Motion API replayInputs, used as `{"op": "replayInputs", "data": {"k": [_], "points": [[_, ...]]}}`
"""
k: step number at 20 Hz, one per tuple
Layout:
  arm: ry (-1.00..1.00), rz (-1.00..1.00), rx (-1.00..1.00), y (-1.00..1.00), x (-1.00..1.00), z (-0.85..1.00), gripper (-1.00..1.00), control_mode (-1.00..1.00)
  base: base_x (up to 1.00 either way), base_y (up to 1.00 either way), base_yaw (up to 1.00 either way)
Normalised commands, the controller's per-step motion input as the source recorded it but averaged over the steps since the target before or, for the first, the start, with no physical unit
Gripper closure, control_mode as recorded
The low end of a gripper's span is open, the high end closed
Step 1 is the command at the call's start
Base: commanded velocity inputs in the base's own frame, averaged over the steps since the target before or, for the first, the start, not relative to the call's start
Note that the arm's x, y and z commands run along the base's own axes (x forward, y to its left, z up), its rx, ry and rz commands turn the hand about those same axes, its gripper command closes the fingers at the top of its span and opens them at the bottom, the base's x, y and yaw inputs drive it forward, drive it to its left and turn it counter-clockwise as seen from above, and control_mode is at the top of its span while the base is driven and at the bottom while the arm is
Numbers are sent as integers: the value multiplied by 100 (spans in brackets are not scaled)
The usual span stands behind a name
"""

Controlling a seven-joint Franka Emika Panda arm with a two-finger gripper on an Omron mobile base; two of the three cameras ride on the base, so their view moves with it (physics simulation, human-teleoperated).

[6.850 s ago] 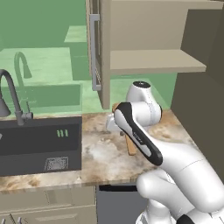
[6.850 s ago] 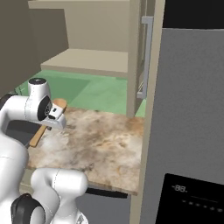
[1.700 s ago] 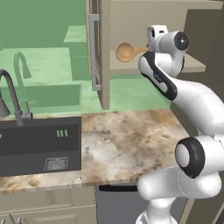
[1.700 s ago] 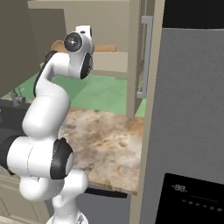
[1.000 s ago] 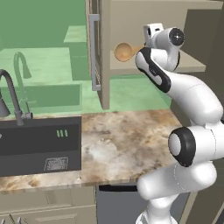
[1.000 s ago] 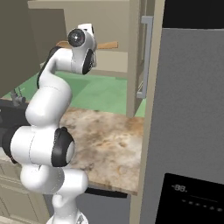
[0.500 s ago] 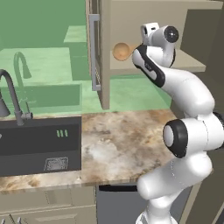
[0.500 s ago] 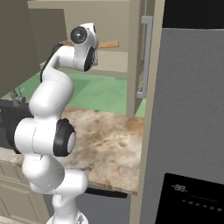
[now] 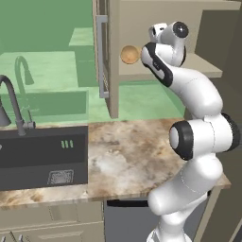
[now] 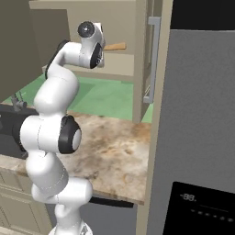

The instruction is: Organize the utensils by type. Pick up the wooden spoons from the counter and place them in the open cabinet. Then pick up the metallic utensils from the counter and place them in the open drawer.

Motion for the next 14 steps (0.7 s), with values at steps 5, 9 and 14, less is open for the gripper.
{"op": "replayInputs", "data": {"k": [5, 9, 14], "points": [[0, 0, 0, 0, 23, -35, 100, -100, 0, 0, 0], [0, 0, 0, 0, 21, -41, 100, -100, 0, 0, 0], [0, 0, 2, 0, 31, -36, 100, -100, 0, 0, 0]]}}
